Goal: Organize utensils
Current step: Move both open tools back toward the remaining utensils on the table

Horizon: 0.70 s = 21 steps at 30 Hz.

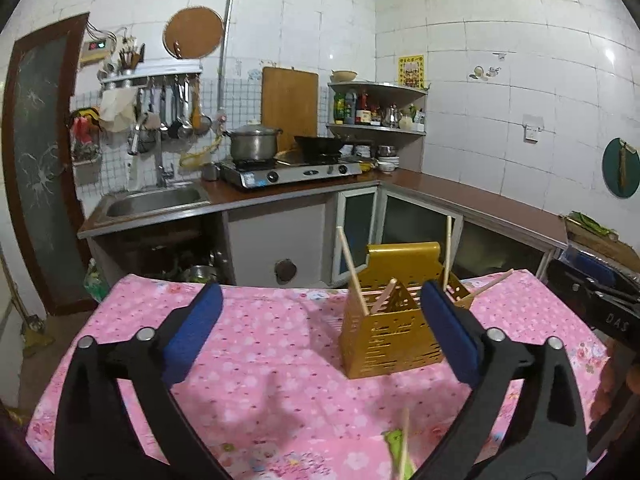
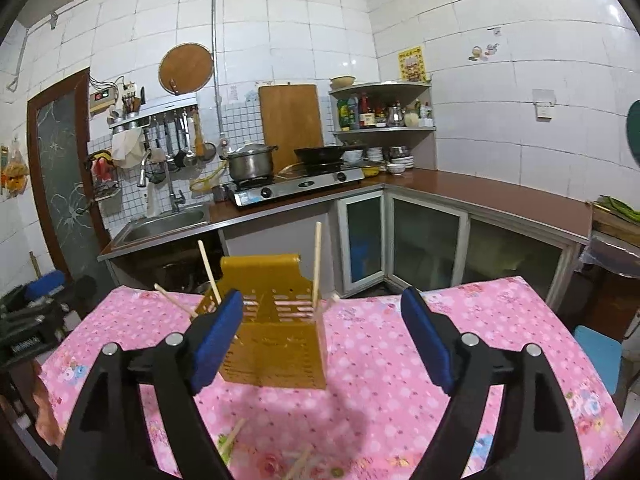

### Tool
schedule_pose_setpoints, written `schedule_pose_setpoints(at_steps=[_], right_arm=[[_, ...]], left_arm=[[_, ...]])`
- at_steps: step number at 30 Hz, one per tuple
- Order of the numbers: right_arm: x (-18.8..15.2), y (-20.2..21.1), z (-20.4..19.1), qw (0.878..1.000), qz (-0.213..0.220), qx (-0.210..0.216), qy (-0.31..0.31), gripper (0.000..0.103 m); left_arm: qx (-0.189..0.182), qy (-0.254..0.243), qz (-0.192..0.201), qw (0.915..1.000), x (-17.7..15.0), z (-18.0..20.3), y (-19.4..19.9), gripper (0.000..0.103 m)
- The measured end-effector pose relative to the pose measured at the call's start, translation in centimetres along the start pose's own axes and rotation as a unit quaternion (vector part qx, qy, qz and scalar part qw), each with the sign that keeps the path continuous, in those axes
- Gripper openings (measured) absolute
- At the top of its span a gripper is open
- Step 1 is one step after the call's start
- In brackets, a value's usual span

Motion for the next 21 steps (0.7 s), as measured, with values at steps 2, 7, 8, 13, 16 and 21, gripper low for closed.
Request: schedule_pose_setpoints(at_steps=[2,7,8,13,16,21], right_arm=[[-0.7,0.4,0.3,1.0,-0.002,-0.008,-0.001,0.08],[-3.7,1.3,1.1,0.999,-0.017,-0.027,-0.012,0.08],[-4.4,1.3,1.1,0.999,-0.022,-0.032,-0.015,0.08],[-8.3,1.1,1.3,0.998,-0.051,-0.042,-0.019,0.08],[-10.5,0.6,1.0,0.996,-0.069,-0.047,-0.016,0.08],[-13.3,0.0,0.3,0.995,-0.086,-0.055,-0.009,0.08]], left_arm=[[0.002,0.0,-0.004,1.0,-0.7,-0.6,0.5,0.098],[0.007,0.017,-0.029,0.9994,-3.4,-2.5,1.2,0.098],[0.009,0.021,-0.037,0.9991,-4.4,-2.9,1.4,0.098],[0.015,0.027,-0.063,0.9975,-7.8,-3.7,1.7,0.098],[0.026,0.02,-0.081,0.9962,-9.9,-3.8,1.5,0.098],[0.031,0.012,-0.112,0.9932,-12.7,-3.9,0.8,0.098]])
Point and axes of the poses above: each gripper's, at about its wrist camera, not at the fingertips, and y roughly against the way its jaws point, z to its right, x to its top, the point moved 5 cm from there along -y, roughly the way its jaws point, and after that the axes turned 12 degrees about -z, right-handed, at the moved point
